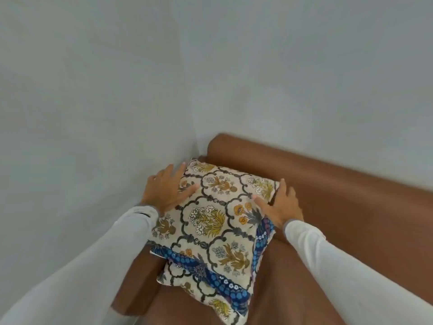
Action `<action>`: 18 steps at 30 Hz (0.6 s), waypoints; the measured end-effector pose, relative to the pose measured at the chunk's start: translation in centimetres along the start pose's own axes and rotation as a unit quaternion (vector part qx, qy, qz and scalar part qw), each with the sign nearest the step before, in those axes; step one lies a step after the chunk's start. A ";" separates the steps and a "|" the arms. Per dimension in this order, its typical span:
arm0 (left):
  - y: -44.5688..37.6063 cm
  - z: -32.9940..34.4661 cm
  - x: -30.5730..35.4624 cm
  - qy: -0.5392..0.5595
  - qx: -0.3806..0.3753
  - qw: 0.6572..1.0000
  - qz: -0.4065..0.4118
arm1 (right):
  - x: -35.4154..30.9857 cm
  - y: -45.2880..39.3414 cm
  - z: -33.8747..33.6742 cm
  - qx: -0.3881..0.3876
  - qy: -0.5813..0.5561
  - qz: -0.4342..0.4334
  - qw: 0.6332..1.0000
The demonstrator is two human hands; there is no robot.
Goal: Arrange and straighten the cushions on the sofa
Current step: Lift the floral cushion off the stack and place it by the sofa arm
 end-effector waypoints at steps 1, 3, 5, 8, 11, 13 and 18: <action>-0.9 1.0 -1.9 0.041 -0.025 0.998 -0.029 | -0.4 -0.6 1.8 -0.026 -0.032 0.009 0.999; -2.8 3.4 -5.6 0.119 -0.049 0.989 -0.077 | -0.9 -1.7 5.0 -0.065 -0.116 0.032 0.991; -3.8 6.1 -8.3 0.208 -0.081 0.968 -0.111 | -1.3 -2.2 8.0 -0.081 -0.228 0.065 0.968; -4.1 9.5 -9.0 0.324 -0.112 0.932 -0.118 | -1.5 -2.5 9.8 -0.039 -0.317 0.091 0.943; -3.8 10.1 -7.7 0.395 -0.070 0.911 -0.097 | -1.0 -2.5 10.0 -0.007 -0.350 0.092 0.932; -3.9 9.5 -6.2 0.400 -0.033 0.912 -0.084 | -0.2 -2.4 9.3 0.003 -0.371 0.096 0.924; -4.1 8.3 0.3 0.376 -0.022 0.926 -0.019 | 4.2 -0.1 5.4 0.077 -0.398 0.116 0.907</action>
Point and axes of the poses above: each hand's wrist, its own y-axis away from the middle knuckle, its own z-axis out of the palm, x = y × z, the point moved 7 cm from there along -y, towards the middle knuckle, and after that the axes turned 15 degrees about y, right-handed, at the moved point
